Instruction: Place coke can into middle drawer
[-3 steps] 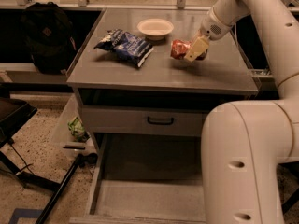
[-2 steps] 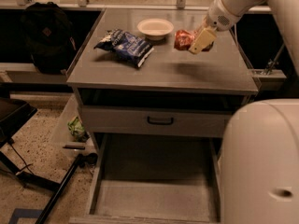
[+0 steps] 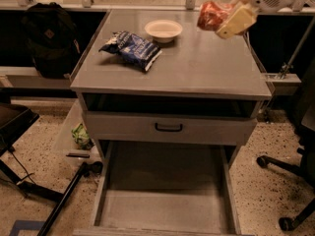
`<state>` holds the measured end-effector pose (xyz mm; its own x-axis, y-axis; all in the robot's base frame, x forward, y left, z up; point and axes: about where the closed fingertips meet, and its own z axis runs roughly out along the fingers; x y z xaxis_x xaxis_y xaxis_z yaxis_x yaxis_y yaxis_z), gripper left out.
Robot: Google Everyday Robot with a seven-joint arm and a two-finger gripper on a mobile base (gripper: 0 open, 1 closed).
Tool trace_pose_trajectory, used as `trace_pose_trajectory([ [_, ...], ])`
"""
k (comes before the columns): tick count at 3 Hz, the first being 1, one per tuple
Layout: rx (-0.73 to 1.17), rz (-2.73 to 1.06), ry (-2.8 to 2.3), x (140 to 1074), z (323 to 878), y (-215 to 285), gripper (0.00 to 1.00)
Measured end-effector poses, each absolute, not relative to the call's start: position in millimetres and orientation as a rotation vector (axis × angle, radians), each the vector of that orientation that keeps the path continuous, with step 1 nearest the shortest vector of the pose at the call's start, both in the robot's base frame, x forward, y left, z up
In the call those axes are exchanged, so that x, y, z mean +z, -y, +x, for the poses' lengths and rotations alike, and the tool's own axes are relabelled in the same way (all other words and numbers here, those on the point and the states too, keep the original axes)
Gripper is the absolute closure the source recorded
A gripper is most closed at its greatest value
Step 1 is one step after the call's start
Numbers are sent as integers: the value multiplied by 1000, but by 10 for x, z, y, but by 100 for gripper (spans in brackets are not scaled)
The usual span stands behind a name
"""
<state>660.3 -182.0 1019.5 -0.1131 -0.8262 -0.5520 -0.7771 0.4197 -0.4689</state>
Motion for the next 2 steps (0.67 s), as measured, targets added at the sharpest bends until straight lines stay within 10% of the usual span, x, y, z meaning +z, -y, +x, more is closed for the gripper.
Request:
trace_pose_trajectory([
  [2, -166, -1282, -1830, 10662, 5082, 1666, 100],
])
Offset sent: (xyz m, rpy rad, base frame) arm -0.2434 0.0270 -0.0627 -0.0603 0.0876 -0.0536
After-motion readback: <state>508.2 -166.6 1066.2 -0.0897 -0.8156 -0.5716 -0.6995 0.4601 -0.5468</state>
